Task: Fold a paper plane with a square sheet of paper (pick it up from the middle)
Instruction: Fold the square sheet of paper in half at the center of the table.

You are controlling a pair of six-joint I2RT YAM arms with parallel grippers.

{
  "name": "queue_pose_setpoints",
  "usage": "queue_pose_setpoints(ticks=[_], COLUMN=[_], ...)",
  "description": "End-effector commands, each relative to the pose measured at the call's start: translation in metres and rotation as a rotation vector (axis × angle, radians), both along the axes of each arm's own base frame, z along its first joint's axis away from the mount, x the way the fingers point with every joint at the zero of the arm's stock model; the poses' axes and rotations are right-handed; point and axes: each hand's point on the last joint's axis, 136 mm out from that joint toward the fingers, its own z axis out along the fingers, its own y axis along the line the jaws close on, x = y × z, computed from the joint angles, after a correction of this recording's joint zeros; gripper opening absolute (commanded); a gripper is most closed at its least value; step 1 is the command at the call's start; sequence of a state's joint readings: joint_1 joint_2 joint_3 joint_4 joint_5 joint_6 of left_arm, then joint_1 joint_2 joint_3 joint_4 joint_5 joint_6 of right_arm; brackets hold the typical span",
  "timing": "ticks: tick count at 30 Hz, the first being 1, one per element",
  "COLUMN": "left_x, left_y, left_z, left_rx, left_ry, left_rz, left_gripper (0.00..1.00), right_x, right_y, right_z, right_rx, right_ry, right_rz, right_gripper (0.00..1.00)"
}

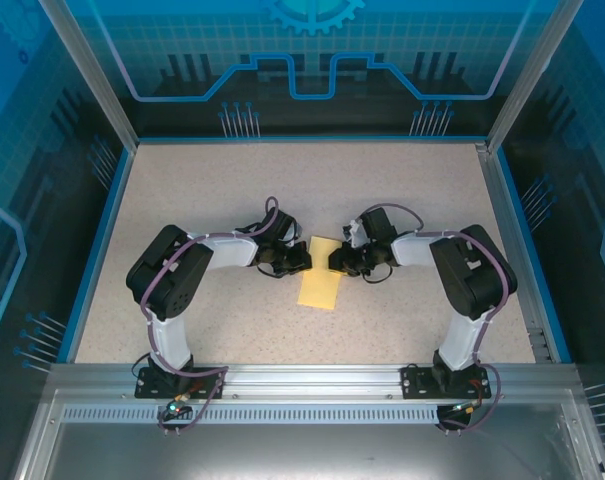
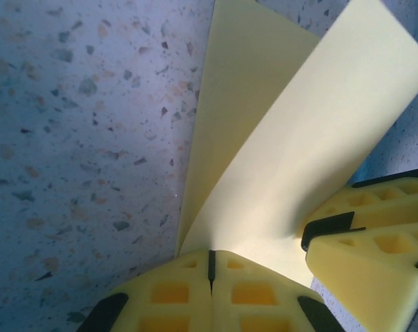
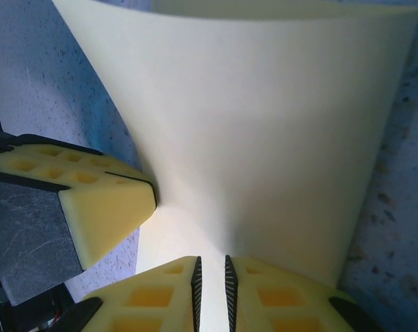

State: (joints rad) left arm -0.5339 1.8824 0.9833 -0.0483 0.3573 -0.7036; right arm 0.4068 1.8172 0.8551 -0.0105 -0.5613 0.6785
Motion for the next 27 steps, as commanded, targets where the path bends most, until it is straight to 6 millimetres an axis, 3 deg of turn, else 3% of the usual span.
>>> queue_pose_setpoints(ticks=[1, 4, 13, 16, 23, 27], left_x=[-0.024, -0.024, -0.024, -0.024, -0.023, -0.024], left_y=[0.018, 0.018, 0.018, 0.019, 0.018, 0.018], left_z=[-0.034, -0.033, -0.034, -0.034, -0.034, -0.034], left_rx=[0.117, 0.116, 0.118, 0.125, 0.123, 0.123], left_ry=[0.099, 0.101, 0.101, 0.099, 0.097, 0.1], left_rz=[-0.012, -0.012, -0.013, -0.015, -0.017, -0.017], left_gripper=[0.0, 0.0, 0.0, 0.0, 0.0, 0.0], right_x=[0.02, 0.024, 0.02, 0.023, 0.046, 0.053], right_y=[-0.004, -0.007, -0.015, -0.012, -0.008, -0.01], right_z=[0.029, 0.024, -0.017, -0.01, 0.027, 0.014], right_rx=[0.022, 0.017, -0.027, -0.012, 0.008, -0.003], right_ry=[-0.062, -0.05, 0.04, 0.036, -0.038, -0.011], right_rz=[-0.009, -0.012, -0.035, -0.039, -0.041, -0.051], right_gripper=[0.2, 0.2, 0.2, 0.2, 0.2, 0.2])
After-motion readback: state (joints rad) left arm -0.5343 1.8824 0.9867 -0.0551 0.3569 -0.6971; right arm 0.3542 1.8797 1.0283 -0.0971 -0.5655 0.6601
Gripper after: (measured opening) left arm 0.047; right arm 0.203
